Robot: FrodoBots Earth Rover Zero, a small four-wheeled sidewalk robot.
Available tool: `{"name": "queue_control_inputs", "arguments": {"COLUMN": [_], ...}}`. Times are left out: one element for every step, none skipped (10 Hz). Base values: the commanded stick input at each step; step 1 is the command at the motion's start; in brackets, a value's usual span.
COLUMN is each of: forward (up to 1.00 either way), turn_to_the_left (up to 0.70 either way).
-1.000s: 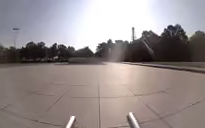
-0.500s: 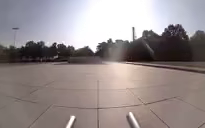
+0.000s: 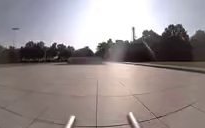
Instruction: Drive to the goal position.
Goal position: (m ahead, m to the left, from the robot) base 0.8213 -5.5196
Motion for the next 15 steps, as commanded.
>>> {"name": "queue_control_inputs", "arguments": {"forward": [0.70, 0.70, 0.70, 0.70, 0.70, 0.70, 0.70, 0.70, 0.70, 0.70, 0.70, 0.70, 0.70, 0.70, 0.70], "turn_to_the_left": [0.00, 0.00, 0.00, 0.00, 0.00, 0.00, 0.00, 0.00, 0.00, 0.00, 0.00, 0.00, 0.00, 0.00, 0.00]}}
